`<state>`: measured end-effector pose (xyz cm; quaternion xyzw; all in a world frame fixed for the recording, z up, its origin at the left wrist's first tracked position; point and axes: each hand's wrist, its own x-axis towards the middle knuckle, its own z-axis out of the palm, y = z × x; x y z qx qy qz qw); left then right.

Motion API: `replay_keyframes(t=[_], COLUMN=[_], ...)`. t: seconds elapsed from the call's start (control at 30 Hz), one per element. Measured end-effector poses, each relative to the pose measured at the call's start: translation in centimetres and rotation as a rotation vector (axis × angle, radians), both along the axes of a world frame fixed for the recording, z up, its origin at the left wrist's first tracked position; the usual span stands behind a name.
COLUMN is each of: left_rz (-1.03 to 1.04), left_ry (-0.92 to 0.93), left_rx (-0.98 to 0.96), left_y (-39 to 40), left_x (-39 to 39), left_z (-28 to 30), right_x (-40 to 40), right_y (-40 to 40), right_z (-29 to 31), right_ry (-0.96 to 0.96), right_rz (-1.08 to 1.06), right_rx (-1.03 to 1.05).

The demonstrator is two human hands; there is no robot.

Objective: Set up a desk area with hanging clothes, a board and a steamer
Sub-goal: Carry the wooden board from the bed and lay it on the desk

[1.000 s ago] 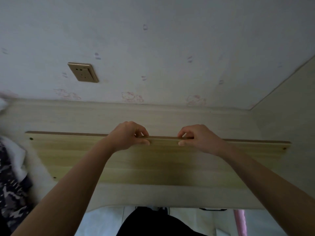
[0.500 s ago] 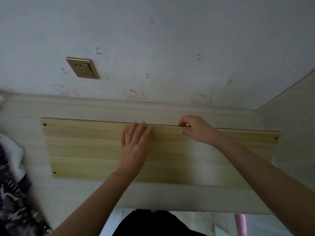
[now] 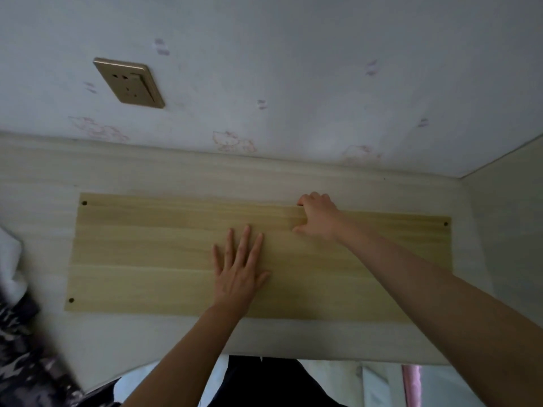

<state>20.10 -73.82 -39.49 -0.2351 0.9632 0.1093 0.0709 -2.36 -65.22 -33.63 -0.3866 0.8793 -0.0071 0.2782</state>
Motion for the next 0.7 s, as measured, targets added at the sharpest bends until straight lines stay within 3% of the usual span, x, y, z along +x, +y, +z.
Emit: replay_keyframes(t=[0.4,0.7], left_rz=[0.053,0.042], left_ry=[-0.067,-0.125], left_rx=[0.052,0.059], left_y=[-0.6,-1.1], left_x=[0.4,0.8], left_z=[-1.8,-2.3], right_x=[-0.2,0.8], right_y=[-2.1,-0.7], right_z=[-2.9,-3.3], right_ry=[-0.030,0.053], right_rz=[0.103,0.146], right_rx=[0.143,0.036])
